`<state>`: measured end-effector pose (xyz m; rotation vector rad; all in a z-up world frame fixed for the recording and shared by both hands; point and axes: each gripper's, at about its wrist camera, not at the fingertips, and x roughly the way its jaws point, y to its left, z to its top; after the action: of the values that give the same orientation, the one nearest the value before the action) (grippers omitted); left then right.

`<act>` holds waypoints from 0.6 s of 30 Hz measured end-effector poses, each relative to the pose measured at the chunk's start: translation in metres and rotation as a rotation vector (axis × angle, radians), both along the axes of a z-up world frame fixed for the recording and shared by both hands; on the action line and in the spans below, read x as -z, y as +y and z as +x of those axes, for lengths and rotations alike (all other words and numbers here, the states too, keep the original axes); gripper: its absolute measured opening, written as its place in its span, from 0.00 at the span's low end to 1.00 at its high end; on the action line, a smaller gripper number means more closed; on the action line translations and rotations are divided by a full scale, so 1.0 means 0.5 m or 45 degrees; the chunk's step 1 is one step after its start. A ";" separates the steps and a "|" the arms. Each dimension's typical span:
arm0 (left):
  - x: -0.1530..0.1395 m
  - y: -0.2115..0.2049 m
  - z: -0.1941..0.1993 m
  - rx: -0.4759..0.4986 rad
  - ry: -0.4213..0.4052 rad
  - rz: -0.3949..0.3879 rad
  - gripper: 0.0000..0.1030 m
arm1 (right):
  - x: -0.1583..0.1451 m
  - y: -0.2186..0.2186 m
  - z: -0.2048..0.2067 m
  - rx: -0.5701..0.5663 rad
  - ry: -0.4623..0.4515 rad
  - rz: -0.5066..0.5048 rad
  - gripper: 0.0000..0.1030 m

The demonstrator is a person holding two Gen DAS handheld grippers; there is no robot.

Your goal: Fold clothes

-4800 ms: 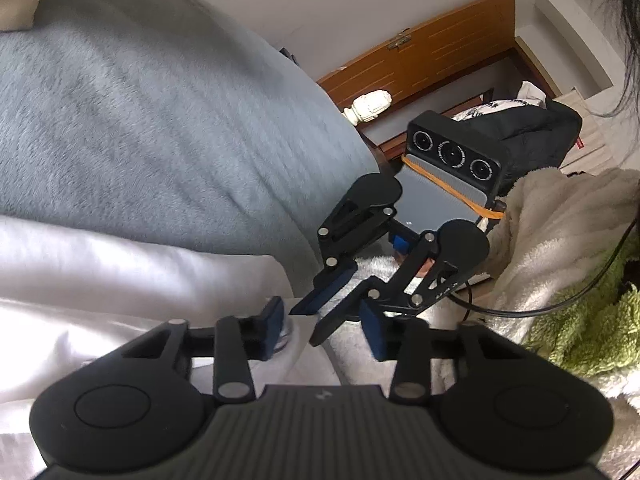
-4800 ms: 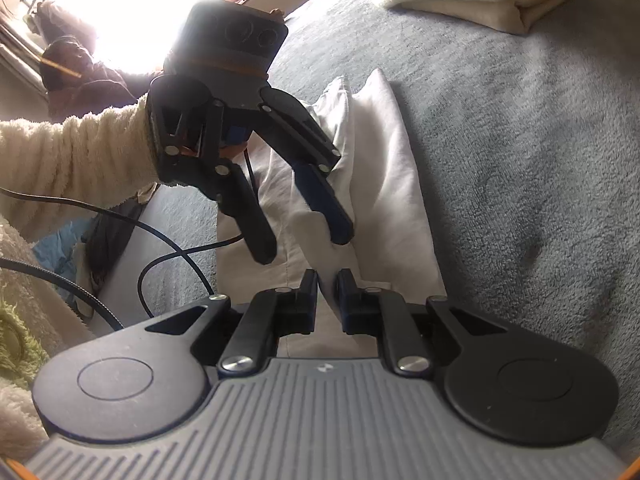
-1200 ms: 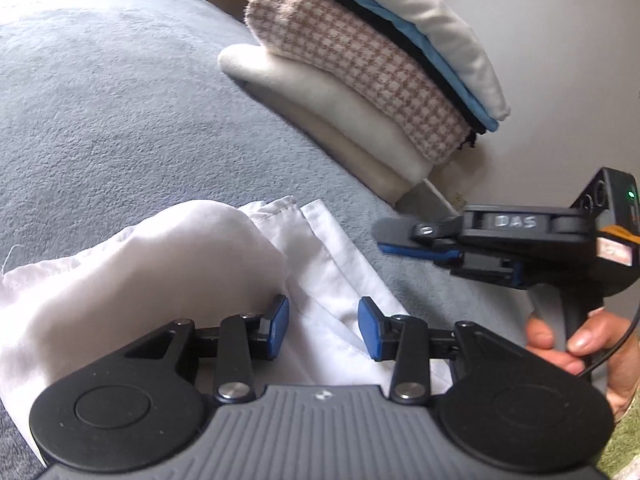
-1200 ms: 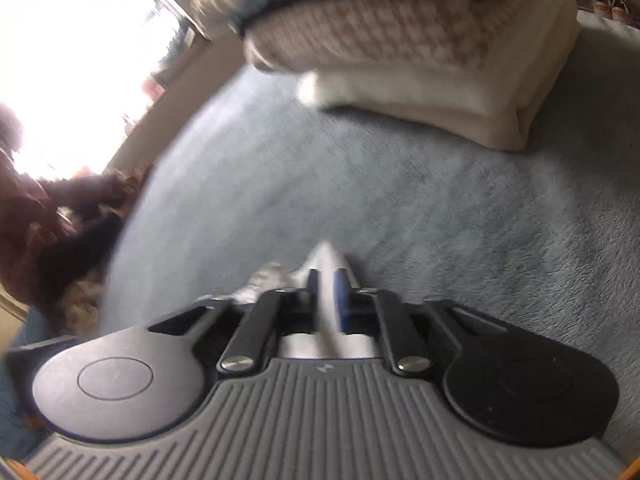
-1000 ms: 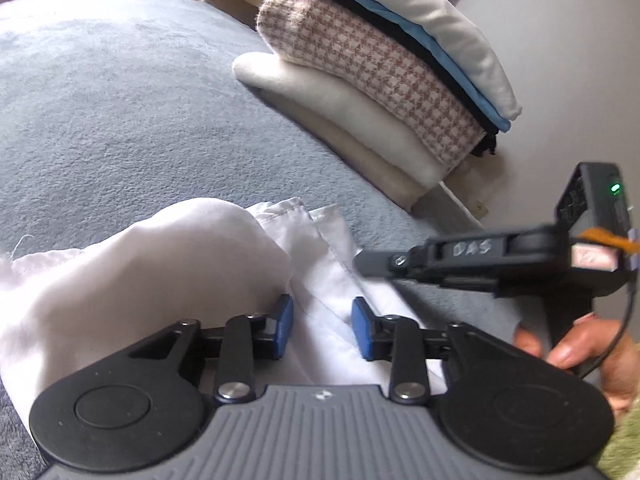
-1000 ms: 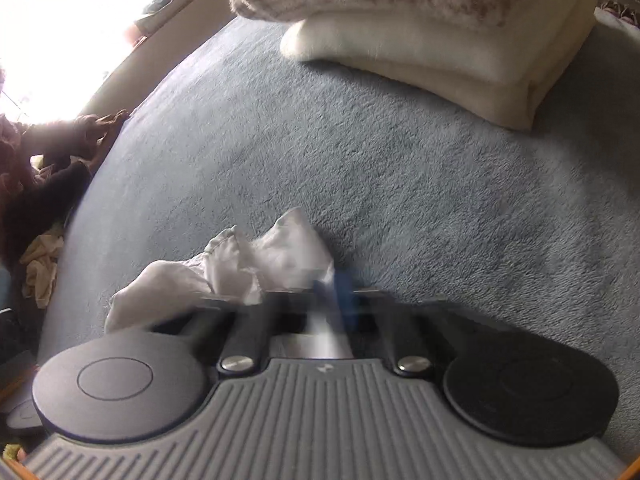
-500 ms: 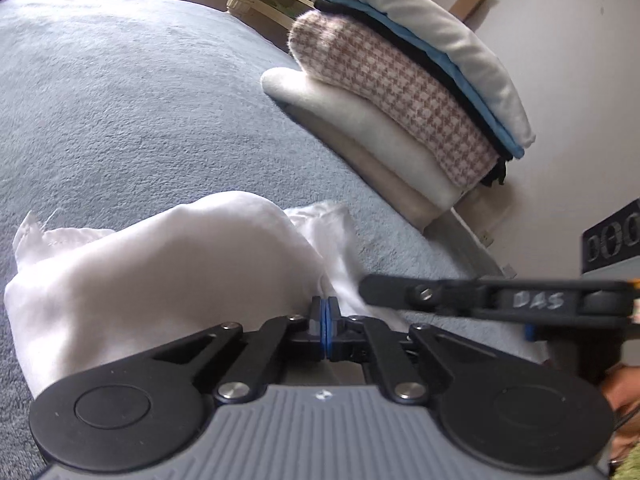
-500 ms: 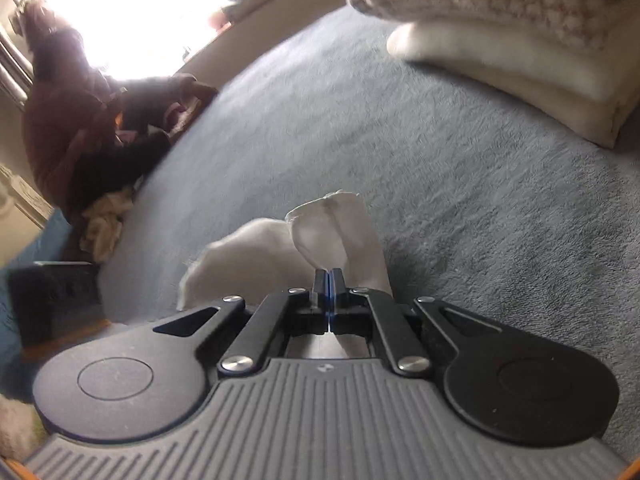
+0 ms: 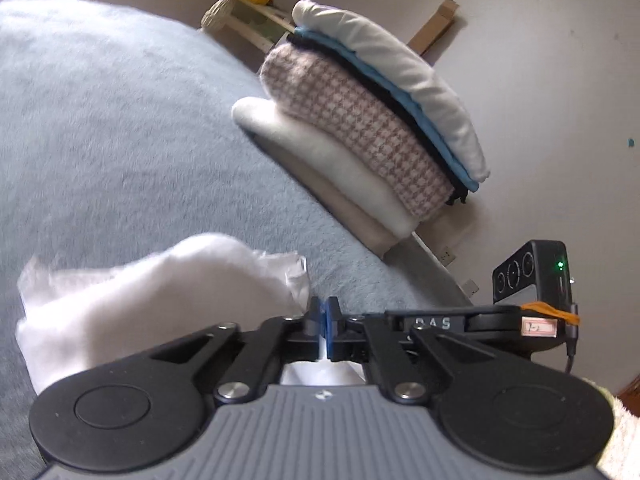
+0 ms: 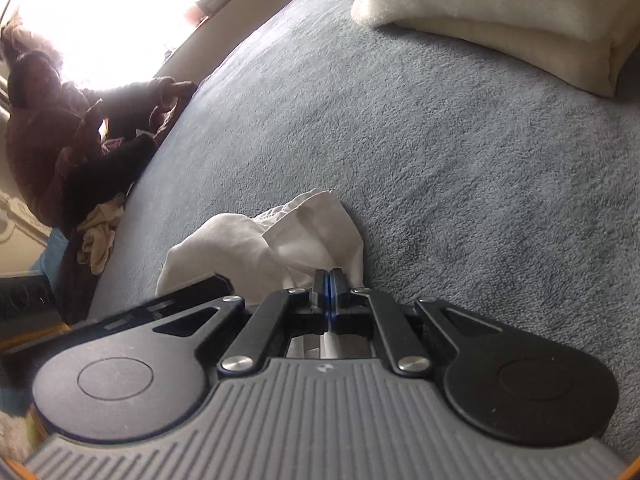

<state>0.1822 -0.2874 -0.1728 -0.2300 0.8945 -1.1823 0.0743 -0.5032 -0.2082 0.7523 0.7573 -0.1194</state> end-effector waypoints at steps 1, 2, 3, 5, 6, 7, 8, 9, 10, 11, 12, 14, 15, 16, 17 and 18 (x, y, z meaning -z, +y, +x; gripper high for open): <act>0.002 -0.005 0.007 -0.001 -0.002 0.040 0.22 | -0.001 0.003 0.002 -0.009 -0.005 -0.006 0.02; 0.006 -0.013 0.013 -0.001 0.000 0.088 0.30 | -0.003 0.006 0.003 -0.018 -0.010 -0.012 0.02; 0.004 -0.024 0.014 -0.004 -0.003 0.135 0.32 | -0.005 0.005 0.003 -0.019 -0.015 -0.018 0.02; 0.000 -0.037 0.011 -0.037 -0.039 0.204 0.32 | -0.005 0.004 0.004 -0.013 -0.024 -0.022 0.02; -0.010 -0.038 0.005 -0.039 -0.097 0.204 0.32 | -0.004 0.004 0.004 -0.005 -0.026 -0.019 0.02; -0.020 -0.039 -0.001 -0.042 -0.156 0.203 0.36 | -0.002 0.004 0.003 0.003 -0.030 -0.015 0.02; -0.030 -0.040 -0.008 -0.041 -0.216 0.201 0.45 | -0.001 0.004 0.003 0.010 -0.034 -0.010 0.02; -0.040 -0.040 -0.016 -0.021 -0.277 0.193 0.51 | 0.000 0.004 0.001 0.013 -0.041 -0.006 0.02; -0.049 -0.042 -0.024 -0.001 -0.335 0.189 0.56 | 0.002 0.005 -0.001 0.016 -0.048 -0.001 0.02; -0.054 -0.048 -0.029 0.019 -0.372 0.206 0.56 | 0.003 0.005 -0.003 0.019 -0.055 0.004 0.02; -0.058 -0.054 -0.034 0.039 -0.405 0.225 0.56 | 0.002 0.005 -0.004 0.018 -0.059 0.002 0.02; -0.054 -0.073 -0.034 0.072 -0.406 0.289 0.56 | 0.003 0.008 -0.005 0.011 -0.065 -0.005 0.02; -0.051 -0.081 -0.035 0.073 -0.411 0.311 0.56 | 0.003 0.009 -0.005 0.007 -0.068 -0.008 0.02; -0.047 -0.086 -0.034 0.067 -0.424 0.329 0.56 | 0.001 0.012 -0.004 -0.001 -0.069 -0.020 0.02; -0.042 -0.092 -0.035 0.063 -0.443 0.351 0.56 | 0.000 0.014 -0.003 -0.011 -0.068 -0.036 0.02; -0.036 -0.097 -0.036 0.061 -0.463 0.373 0.56 | -0.002 0.017 -0.001 -0.017 -0.068 -0.051 0.02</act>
<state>0.1643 -0.3360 -0.1546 0.2388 0.7413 -1.0772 0.0736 -0.4946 -0.2074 0.7098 0.7073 -0.1019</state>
